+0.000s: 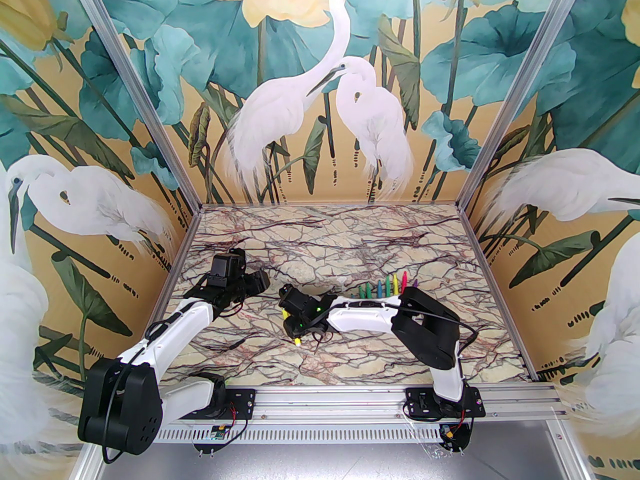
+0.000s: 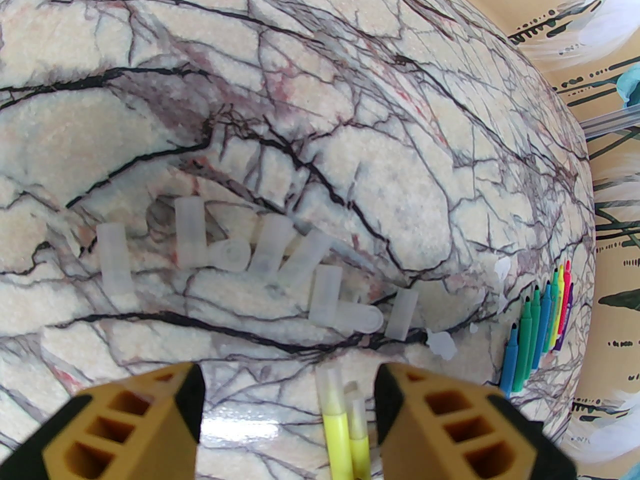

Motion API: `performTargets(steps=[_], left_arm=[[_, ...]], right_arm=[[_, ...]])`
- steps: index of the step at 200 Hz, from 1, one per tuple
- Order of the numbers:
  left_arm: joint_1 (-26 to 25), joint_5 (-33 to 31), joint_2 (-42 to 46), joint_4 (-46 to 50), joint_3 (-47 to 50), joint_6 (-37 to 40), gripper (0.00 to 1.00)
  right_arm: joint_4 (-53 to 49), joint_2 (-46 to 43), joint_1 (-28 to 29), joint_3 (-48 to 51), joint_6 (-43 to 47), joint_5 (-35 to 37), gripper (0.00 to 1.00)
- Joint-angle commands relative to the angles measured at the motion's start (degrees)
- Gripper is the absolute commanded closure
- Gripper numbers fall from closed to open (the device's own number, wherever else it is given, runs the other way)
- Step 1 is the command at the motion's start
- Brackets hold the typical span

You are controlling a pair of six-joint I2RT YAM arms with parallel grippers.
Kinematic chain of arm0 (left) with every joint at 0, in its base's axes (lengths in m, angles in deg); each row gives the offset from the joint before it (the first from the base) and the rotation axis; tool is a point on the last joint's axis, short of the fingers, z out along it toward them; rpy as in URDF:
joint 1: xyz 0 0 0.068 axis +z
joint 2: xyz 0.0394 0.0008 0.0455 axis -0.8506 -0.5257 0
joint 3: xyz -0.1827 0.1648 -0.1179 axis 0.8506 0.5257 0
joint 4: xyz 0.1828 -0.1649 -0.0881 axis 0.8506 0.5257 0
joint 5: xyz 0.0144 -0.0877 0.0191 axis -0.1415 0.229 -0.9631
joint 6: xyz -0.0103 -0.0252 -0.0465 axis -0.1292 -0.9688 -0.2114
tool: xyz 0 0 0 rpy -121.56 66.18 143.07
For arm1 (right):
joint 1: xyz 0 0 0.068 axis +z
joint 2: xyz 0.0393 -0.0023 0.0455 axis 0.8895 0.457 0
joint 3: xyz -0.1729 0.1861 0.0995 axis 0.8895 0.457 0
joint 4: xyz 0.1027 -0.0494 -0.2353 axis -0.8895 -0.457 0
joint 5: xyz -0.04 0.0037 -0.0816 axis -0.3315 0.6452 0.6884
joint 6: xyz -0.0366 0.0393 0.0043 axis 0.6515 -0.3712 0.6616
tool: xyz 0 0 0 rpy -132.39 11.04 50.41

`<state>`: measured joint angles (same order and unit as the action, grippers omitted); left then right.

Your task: Open the pen caps

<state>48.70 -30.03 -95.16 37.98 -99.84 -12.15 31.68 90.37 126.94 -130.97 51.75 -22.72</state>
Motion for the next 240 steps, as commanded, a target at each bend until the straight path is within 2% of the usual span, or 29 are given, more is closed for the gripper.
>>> performTargets(steps=[1,48,149,192,240], left_arm=[[0.44,0.57,-0.59,-1.38,0.51,-0.17,0.39],[0.44,0.68,-0.36,-1.14,0.53,-0.17,0.39],[0.44,-0.03,0.0,-0.77,0.44,-0.09,0.39],[0.46,0.14,-0.07,-0.94,0.44,-0.05,0.39],[0.44,3.2,-0.08,-2.42,0.53,0.0,0.38]], right_arm=[[-1.4,-1.56,0.6,1.72,0.56,0.61,0.63],[-2.05,-0.98,0.89,1.46,0.39,1.1,0.64],[-13.26,4.96,2.92,-6.28,0.95,10.54,0.65],[-12.06,5.09,3.09,-5.7,0.7,9.63,0.69],[-8.76,3.34,2.86,-3.0,0.11,8.98,0.8]])
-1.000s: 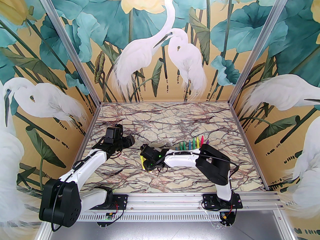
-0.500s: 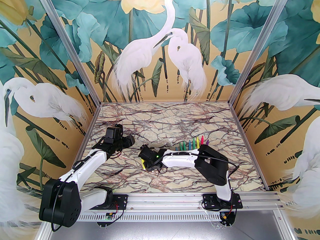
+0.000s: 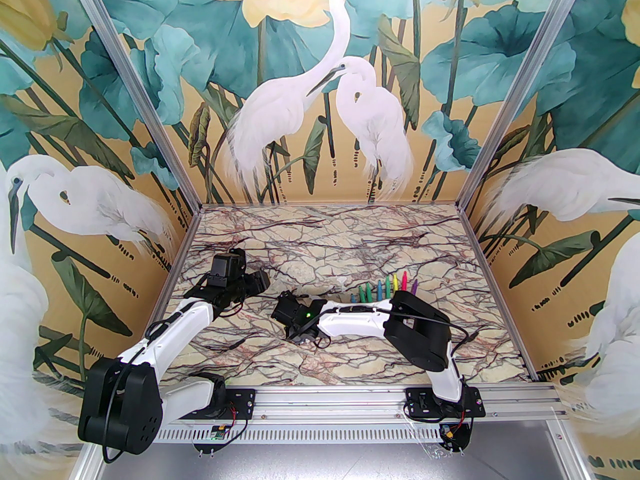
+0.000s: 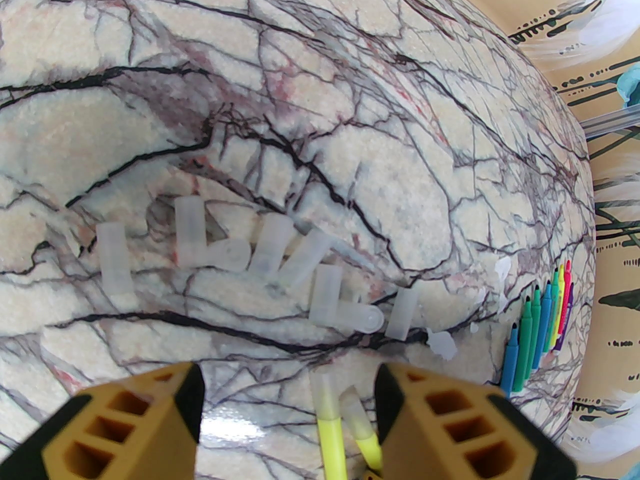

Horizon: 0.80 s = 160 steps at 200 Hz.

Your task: Open the pen caps

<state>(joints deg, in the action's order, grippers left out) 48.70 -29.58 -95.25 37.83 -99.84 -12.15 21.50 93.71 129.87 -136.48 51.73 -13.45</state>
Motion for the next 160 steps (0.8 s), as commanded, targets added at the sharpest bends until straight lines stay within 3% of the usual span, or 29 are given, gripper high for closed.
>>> performTargets(steps=[1,81,160], left_arm=[[0.44,2.83,0.0,-2.28,0.53,0.0,0.38],[0.44,12.64,-1.19,-8.27,0.69,-1.01,0.38],[-0.12,30.49,-3.03,-17.94,1.49,-3.25,0.39]], right_arm=[[1.55,-0.05,-0.08,2.64,0.11,-0.33,0.8],[12.5,-12.61,-1.93,15.25,-1.07,-1.81,0.85],[25.72,-25.57,-6.41,28.62,-2.7,-3.47,0.88]])
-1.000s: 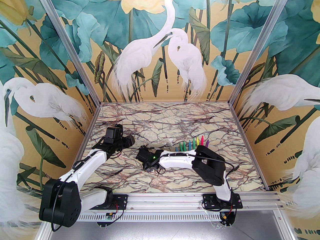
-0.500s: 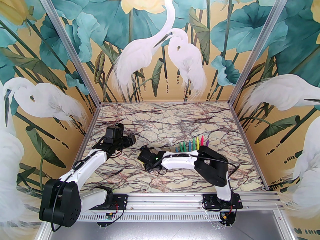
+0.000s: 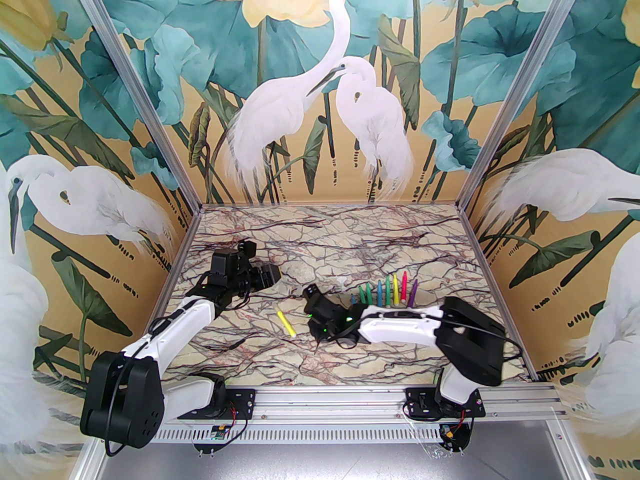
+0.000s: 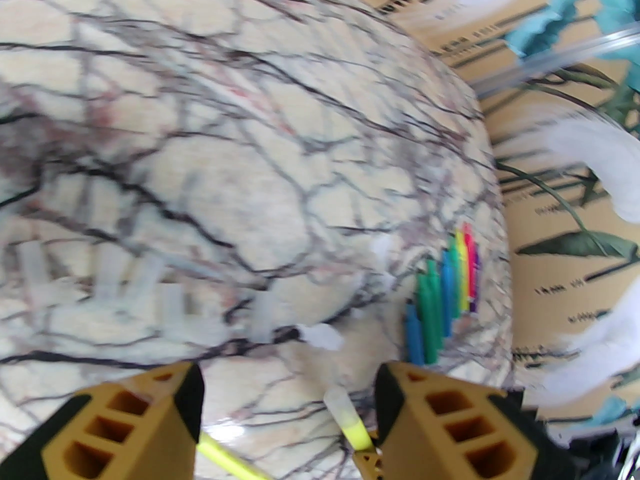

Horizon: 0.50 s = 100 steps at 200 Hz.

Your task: Open the pen caps

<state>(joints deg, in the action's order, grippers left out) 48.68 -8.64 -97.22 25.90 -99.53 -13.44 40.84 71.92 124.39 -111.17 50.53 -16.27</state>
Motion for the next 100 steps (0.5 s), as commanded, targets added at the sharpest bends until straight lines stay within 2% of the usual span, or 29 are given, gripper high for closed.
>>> performTargets(steps=[1,34,70,100], left_arm=[[-0.13,9.87,-1.13,-6.31,1.23,-2.05,0.39],[-2.62,16.05,-3.21,-10.46,0.53,-3.31,0.39],[-7.41,17.23,-5.18,-10.2,-1.48,-1.83,0.4],[-9.17,17.54,-6.77,-10.71,-2.39,-2.31,0.41]], right_arm=[[6.38,-3.78,-0.92,3.31,-1.5,-0.65,0.88],[9.14,-8.61,-2.02,6.68,-1.36,-0.06,0.88],[9.24,-12.26,-2.15,7.91,-0.11,1.76,0.88],[9.36,-14.71,-2.16,8.4,0.7,2.63,0.88]])
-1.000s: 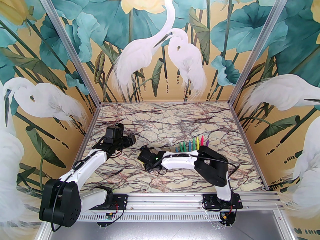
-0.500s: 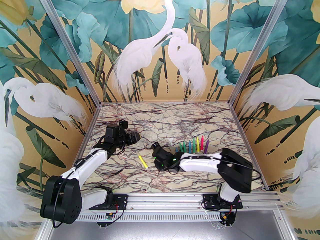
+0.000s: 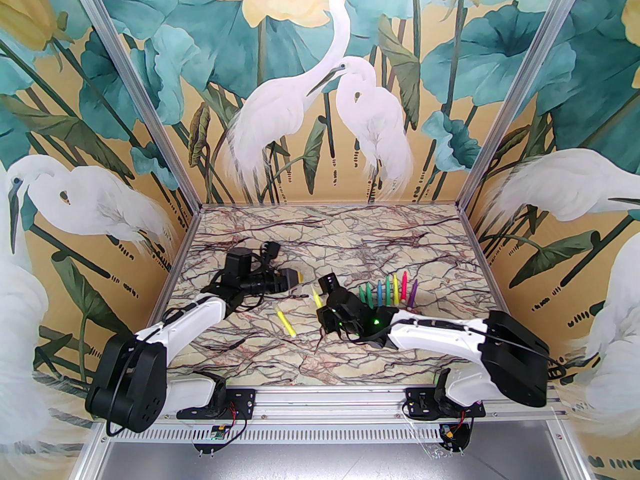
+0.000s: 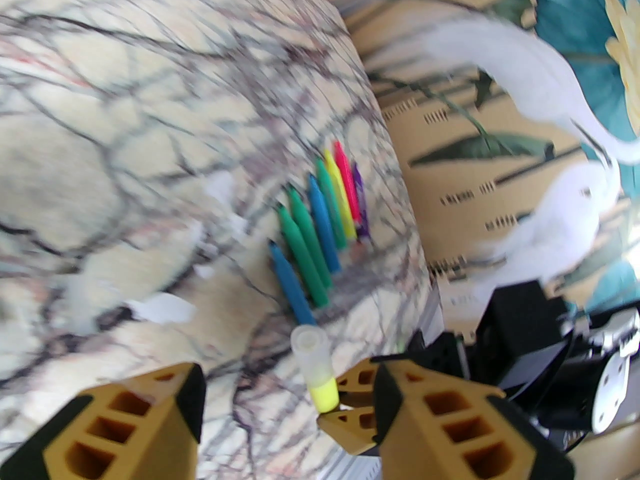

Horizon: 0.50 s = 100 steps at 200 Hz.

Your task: Open the pen caps

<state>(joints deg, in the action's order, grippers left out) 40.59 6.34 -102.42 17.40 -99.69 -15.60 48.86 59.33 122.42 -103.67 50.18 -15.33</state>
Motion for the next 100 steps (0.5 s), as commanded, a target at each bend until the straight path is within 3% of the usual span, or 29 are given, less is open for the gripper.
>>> performTargets(steps=[1,37,100], left_arm=[[-1.14,2.58,-1.64,-2.22,-2.25,-0.15,0.41],[-2.89,6.88,-3.92,-4.31,-3.12,-1.61,0.42],[-4.59,9.08,-5.43,-6.72,-3.82,-2.97,0.47]], right_arm=[[1.36,-2.16,-0.15,0.9,1.09,1.73,0.88],[0.78,-2.63,-0.21,0.24,2.07,1.35,0.88],[0.88,-2.29,-0.16,-0.22,2.2,0.39,0.88]])
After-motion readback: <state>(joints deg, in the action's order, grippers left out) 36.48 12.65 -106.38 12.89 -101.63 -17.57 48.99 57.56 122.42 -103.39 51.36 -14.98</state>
